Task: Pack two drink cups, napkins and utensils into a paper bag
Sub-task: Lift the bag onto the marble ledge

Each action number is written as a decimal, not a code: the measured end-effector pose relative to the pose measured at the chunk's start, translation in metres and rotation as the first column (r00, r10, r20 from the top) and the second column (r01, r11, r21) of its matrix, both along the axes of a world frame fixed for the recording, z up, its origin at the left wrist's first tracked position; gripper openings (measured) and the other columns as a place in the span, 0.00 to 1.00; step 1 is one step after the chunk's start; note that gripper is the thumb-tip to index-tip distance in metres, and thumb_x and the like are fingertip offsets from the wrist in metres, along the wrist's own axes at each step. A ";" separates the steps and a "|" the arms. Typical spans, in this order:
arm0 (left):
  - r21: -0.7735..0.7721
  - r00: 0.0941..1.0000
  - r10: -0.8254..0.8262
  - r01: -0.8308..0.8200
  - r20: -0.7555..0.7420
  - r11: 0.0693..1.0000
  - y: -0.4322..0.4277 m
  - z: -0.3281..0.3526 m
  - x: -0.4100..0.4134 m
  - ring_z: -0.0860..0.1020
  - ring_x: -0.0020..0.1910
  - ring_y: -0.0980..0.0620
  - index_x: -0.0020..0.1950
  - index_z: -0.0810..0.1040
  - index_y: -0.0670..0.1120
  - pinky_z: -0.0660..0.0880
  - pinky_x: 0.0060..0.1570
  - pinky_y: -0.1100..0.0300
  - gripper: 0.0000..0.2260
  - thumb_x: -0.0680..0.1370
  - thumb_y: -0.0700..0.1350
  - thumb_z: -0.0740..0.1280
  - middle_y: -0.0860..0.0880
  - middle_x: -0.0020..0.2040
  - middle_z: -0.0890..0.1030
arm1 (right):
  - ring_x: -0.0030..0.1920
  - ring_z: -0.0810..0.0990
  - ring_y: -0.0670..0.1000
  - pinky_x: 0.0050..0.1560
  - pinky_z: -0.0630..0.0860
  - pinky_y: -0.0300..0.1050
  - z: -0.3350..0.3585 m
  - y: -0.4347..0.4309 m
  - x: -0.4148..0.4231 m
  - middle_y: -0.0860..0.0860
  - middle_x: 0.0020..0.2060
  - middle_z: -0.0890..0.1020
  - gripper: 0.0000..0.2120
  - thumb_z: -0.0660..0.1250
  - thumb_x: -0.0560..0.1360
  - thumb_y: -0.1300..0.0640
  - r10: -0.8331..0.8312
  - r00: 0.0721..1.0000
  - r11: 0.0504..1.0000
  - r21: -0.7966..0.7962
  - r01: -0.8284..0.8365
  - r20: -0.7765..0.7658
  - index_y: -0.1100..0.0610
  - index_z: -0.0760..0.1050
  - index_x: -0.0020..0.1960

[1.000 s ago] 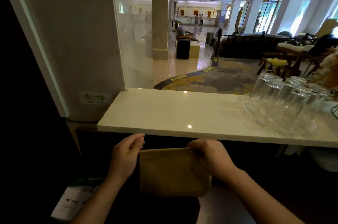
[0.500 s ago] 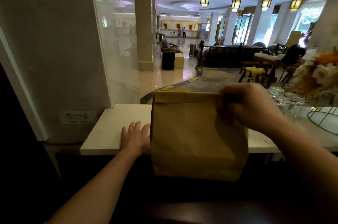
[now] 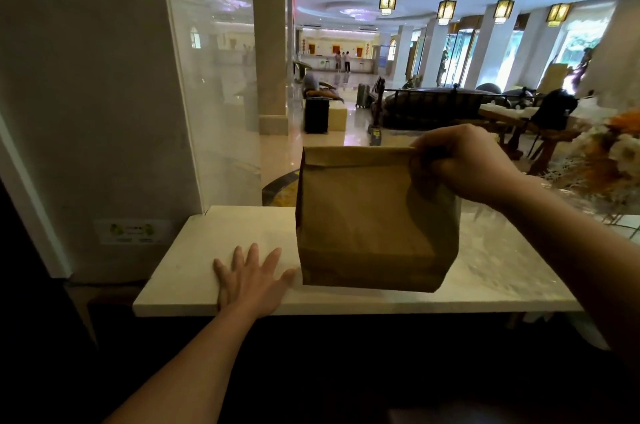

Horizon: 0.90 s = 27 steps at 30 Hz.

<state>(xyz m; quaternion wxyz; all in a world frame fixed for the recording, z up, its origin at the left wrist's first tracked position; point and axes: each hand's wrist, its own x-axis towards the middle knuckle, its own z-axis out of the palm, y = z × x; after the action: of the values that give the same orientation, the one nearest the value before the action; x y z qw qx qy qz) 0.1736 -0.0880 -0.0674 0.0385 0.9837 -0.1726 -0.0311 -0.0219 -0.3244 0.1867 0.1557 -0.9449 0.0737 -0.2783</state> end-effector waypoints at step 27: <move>-0.062 0.999 0.026 -0.024 0.037 0.998 0.001 -0.008 0.005 0.45 0.78 0.43 0.75 0.50 0.67 0.38 0.69 0.32 0.41 0.64 0.78 0.34 0.51 0.80 0.51 | 0.52 0.81 0.52 0.54 0.79 0.52 -0.045 -0.046 0.087 0.52 0.52 0.84 0.12 0.68 0.76 0.60 0.028 0.997 0.999 -0.014 -0.029 -0.067 0.53 0.81 0.59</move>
<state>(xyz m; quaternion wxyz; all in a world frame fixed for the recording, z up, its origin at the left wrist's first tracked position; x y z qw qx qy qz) 0.1790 -0.0872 -0.0756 0.0657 0.9846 -0.1618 -0.0065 0.0648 -0.3708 0.1415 0.1501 -0.9558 0.0631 -0.2449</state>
